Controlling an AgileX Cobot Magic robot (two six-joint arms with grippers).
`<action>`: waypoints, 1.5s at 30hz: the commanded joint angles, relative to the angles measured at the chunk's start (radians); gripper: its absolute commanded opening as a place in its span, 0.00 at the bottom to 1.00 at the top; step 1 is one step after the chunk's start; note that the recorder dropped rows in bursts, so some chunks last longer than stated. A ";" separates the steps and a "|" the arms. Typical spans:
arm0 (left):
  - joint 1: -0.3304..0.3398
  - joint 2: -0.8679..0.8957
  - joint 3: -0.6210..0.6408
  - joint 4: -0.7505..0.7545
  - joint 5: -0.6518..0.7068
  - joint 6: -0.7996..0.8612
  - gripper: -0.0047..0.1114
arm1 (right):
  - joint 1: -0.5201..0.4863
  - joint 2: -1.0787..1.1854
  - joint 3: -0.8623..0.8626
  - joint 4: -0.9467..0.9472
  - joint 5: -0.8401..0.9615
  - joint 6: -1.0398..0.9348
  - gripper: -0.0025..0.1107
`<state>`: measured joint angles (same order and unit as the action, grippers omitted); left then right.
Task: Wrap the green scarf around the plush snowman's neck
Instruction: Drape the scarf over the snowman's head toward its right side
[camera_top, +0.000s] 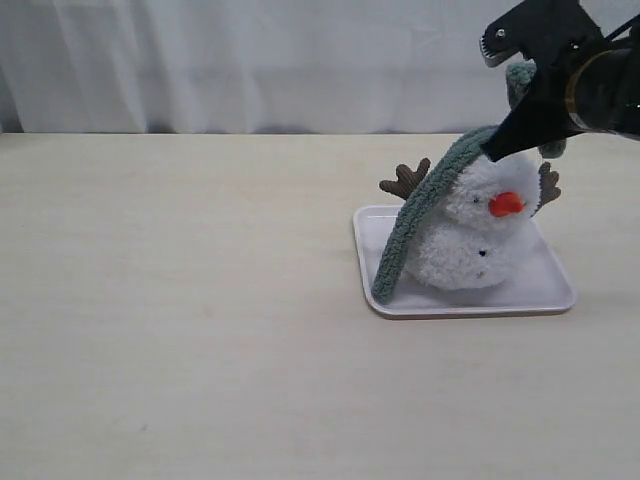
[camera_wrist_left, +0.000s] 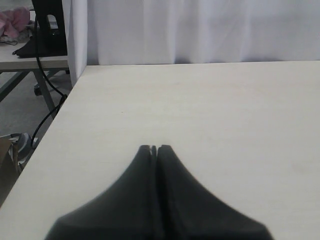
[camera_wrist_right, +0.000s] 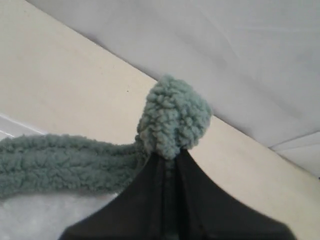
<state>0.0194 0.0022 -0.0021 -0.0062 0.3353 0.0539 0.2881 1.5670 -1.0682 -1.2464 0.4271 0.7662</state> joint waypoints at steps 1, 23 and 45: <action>-0.009 -0.002 0.002 -0.007 -0.012 -0.004 0.04 | -0.009 0.031 0.005 0.060 0.096 0.005 0.06; -0.009 -0.002 0.002 -0.005 -0.012 -0.004 0.04 | -0.111 0.104 -0.085 0.814 0.262 -0.565 0.06; -0.009 -0.002 0.002 -0.005 -0.012 -0.004 0.04 | -0.114 0.197 -0.117 1.111 0.438 -0.866 0.06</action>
<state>0.0194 0.0022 -0.0021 -0.0062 0.3353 0.0539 0.1803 1.7550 -1.1789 -0.2077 0.8463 -0.0260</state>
